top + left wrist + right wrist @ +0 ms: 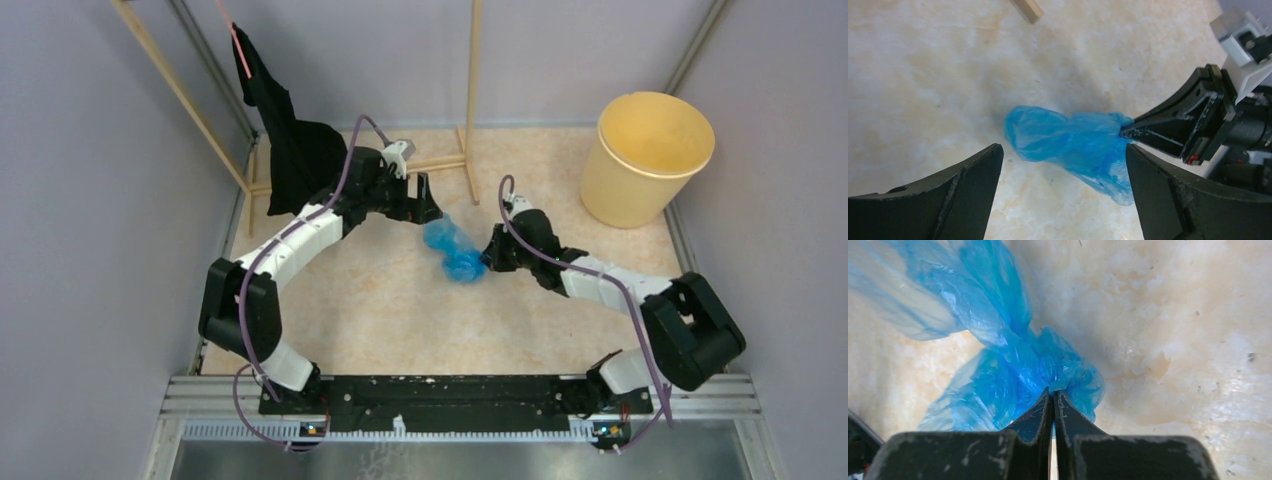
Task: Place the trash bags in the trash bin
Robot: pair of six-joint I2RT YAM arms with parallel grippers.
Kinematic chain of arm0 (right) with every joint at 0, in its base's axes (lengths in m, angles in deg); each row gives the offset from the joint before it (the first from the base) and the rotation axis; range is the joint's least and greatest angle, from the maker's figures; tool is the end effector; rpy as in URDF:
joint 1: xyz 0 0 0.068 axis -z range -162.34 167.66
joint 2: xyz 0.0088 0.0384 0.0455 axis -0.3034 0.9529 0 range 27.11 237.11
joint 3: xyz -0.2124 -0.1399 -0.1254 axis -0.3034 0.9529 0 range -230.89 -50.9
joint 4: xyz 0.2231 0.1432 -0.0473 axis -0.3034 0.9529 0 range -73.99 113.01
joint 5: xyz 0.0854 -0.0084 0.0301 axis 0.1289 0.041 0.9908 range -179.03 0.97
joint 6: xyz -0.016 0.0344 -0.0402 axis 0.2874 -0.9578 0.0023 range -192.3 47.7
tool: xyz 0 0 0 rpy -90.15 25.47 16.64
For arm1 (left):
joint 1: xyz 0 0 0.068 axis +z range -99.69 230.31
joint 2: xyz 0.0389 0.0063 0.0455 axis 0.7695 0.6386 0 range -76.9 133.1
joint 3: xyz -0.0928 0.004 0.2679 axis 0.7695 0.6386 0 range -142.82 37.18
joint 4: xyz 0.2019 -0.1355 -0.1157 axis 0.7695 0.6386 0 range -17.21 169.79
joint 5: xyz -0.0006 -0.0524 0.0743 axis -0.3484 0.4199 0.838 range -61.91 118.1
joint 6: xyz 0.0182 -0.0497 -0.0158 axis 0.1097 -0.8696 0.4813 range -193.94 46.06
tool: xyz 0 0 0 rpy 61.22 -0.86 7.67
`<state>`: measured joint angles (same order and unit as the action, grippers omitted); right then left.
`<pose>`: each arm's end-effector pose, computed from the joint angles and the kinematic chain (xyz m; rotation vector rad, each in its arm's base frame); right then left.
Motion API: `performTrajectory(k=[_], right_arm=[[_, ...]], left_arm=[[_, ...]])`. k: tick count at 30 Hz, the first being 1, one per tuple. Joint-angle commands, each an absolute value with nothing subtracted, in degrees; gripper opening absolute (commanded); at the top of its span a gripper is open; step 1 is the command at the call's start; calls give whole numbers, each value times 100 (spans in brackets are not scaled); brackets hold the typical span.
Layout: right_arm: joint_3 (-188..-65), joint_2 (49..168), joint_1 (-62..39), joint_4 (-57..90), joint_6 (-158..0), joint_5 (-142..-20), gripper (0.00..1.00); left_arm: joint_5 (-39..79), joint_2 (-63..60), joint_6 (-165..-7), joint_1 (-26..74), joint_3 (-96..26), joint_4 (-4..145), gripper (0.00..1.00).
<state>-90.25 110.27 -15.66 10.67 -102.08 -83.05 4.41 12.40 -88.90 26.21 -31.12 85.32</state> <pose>0.2477 0.1673 0.1852 -0.1311 2.3318 0.6937 0.3271 -0.1629 0.2939 0.4234 2.1795 -0.8319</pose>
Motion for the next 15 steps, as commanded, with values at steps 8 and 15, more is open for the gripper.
performTrajectory(k=[8,15], right_arm=[[-8576,9995,-888,754,-9843,-7432,0],[-8501,10046,-888,531,-9922,-7003,0]], left_arm=[[-1301,1364,-9402,2583,-3063,7756,93],[-790,1740,-9171,2397,-3404,8493,98]])
